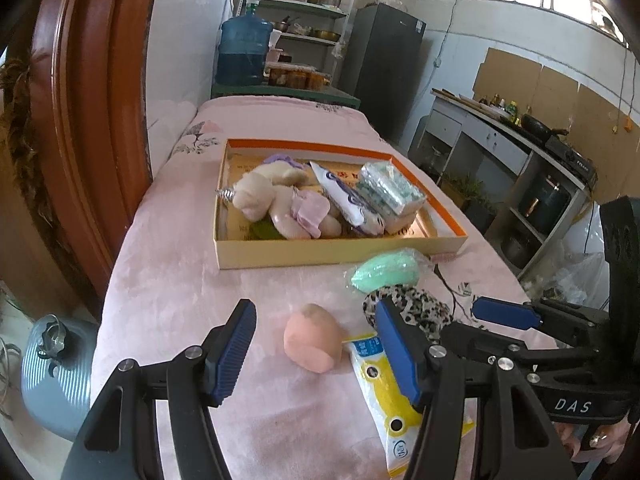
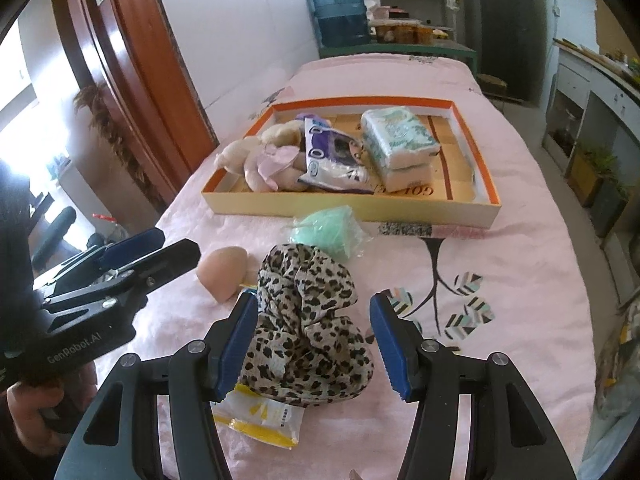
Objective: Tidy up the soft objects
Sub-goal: 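Move both tools back to the remaining soft items, then grasp the peach sponge with left tool while right tool grasps the leopard-print cloth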
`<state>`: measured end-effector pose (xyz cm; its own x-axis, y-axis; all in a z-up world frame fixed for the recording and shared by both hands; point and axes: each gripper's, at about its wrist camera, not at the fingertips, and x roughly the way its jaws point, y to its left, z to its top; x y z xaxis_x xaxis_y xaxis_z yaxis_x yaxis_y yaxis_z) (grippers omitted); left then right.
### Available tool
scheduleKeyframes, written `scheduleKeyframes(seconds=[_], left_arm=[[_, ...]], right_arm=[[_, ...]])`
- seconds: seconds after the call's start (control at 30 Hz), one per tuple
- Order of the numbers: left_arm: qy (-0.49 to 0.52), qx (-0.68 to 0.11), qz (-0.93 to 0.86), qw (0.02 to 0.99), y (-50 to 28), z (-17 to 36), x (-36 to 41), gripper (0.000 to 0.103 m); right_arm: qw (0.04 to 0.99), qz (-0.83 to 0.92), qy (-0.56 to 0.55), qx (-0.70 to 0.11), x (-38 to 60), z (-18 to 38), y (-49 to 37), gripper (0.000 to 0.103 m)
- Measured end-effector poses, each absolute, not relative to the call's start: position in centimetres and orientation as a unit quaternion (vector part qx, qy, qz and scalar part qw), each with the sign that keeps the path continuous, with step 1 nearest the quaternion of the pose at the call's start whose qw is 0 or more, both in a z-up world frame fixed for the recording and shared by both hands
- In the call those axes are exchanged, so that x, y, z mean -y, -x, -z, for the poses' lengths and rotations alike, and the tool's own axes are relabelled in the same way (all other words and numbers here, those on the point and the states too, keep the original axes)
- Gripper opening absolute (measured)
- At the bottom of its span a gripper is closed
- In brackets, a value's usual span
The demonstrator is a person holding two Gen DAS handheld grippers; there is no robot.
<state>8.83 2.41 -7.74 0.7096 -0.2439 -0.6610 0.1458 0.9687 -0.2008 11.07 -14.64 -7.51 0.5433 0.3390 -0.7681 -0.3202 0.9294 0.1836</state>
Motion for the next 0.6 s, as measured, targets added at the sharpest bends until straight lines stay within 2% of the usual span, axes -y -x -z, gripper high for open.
scheduleKeyframes(seconds=[0.6], left_arm=[[0.055,-0.400,0.098,0.910,-10.5,10.8,-1.8,0.062]], right_arm=[[0.869,-0.187,0.000,-0.459,13.6,9.6,-12.0,0.060]])
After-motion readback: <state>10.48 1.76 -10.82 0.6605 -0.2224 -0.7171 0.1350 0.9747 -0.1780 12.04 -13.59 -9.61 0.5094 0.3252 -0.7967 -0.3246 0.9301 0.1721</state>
